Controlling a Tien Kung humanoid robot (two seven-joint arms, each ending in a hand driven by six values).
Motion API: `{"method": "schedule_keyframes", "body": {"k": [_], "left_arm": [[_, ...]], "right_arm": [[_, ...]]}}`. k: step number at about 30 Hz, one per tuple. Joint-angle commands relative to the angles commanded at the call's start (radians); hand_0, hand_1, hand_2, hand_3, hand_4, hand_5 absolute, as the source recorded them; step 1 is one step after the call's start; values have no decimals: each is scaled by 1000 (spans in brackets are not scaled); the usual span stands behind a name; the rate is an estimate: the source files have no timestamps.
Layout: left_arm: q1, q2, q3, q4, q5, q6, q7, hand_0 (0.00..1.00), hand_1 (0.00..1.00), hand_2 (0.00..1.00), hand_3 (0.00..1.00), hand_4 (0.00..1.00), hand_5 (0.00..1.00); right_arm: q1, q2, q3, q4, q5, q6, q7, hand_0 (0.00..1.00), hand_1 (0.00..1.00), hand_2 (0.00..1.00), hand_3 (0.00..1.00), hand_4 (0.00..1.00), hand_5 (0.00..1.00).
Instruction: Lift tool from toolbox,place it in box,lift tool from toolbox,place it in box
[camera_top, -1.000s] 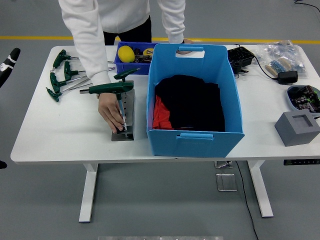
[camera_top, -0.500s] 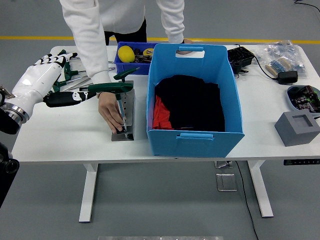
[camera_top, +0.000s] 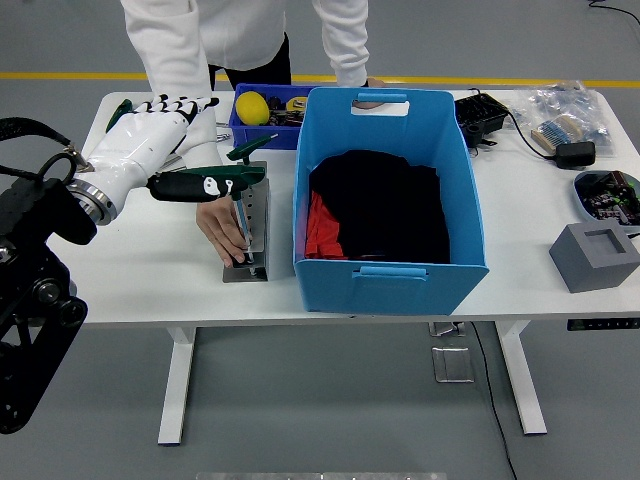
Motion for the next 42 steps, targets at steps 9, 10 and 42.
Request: {"method": "schedule_keyframes", "body": {"k": [9,10,42], "left_arm": [[-63,-30,66,79,0,-100,95,979,998,995,998,998,730],[-69,-33,72,91,0,-107,103,979,998,995,998,998,730],[-169,-34,148,270,0,-113,166,555,539,475,629,998,701]], "right_arm": [[3,-4,-9,0,7,-2,0,675,650,730,568,819,631],[3,-4,-10,0,7,-2,0,675,650,730,568,819,631],[9,-11,-24,0,18,-9,2,667,641,726,568,820,628]]}}
